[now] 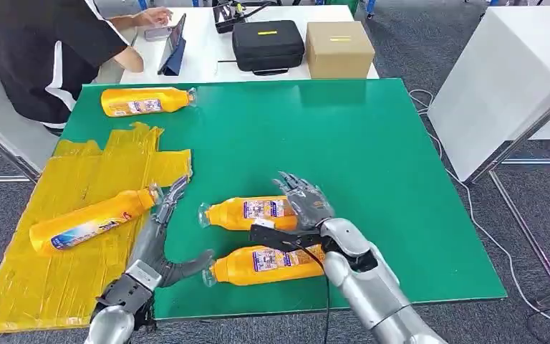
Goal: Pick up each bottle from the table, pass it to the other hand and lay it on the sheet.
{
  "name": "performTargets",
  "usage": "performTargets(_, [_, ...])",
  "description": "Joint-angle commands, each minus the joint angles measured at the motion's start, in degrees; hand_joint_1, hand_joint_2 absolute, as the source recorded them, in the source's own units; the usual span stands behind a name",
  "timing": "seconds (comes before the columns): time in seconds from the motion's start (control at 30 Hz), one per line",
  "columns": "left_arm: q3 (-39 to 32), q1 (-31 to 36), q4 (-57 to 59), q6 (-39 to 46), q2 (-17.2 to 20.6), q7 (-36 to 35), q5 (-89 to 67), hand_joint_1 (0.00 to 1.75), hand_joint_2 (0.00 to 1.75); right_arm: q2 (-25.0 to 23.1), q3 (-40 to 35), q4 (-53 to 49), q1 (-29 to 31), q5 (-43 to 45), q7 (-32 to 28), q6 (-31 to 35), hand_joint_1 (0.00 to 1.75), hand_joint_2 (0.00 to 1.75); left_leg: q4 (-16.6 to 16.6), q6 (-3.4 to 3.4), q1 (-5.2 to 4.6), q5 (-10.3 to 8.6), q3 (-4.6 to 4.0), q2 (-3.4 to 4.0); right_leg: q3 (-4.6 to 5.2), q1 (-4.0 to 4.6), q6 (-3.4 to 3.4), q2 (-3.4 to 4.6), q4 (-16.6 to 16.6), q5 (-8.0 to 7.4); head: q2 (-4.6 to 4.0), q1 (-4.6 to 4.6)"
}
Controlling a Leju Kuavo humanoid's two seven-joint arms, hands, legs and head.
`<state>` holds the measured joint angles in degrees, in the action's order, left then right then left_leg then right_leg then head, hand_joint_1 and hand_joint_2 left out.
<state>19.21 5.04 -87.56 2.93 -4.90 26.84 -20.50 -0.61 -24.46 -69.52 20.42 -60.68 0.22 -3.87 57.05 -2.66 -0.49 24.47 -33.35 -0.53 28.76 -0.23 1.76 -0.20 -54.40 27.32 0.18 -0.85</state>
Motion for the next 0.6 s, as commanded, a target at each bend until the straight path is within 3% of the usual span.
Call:
performTargets(0.03, [0.7, 3.0, 4.8, -0.4, 0.0, -0.2, 0.2, 0.0, 1.75, -2.6, -5.7, 16.5, 8.4, -1.1, 0.2, -1.5, 0.0, 1.75, 0.0, 0.11, 0.03, 0.02, 0.12, 0.18, -0.09, 0.03, -0.03, 0.16, 0.0, -0.03, 0.0, 0.0])
performTargets(0.23, [0.2, 3.1, 4.5, -0.6, 0.0, -0.5, 0.3, 0.0, 1.75, -4.0, -7.6, 23.4, 11.1, -4.2, 3.4, -1.0, 0.0, 1.75, 0.0, 0.15, 0.03, 0.03, 0.17, 0.14, -0.14, 0.02, -0.03, 0.12, 0.1, -0.01, 0.02, 0.0])
performTargets(0.47, [0.2, 3.1, 4.5, -0.6, 0.0, -0.5, 0.3, 0.0, 1.75, -4.0, -7.6, 23.4, 11.1, -4.2, 3.4, -1.0, 0.0, 1.75, 0.0, 0.13, 0.01, 0.03, 0.16, 0.04, -0.16, 0.0, -0.03, 0.02, 0.0, 0.03, 0.0, 0.0])
performTargets(0.6, [-0.5, 2.8, 4.8, -0.8, -0.5, -1.0, 0.1, 0.0, 1.75, -4.4, -7.9, 27.9, 12.8, -11.6, 9.4, 1.9, 0.0, 1.75, 0.0, 0.29, 0.04, 0.11, 0.37, 0.15, -0.36, 0.02, -0.07, 0.11, 0.1, 0.07, 0.0, 0.0])
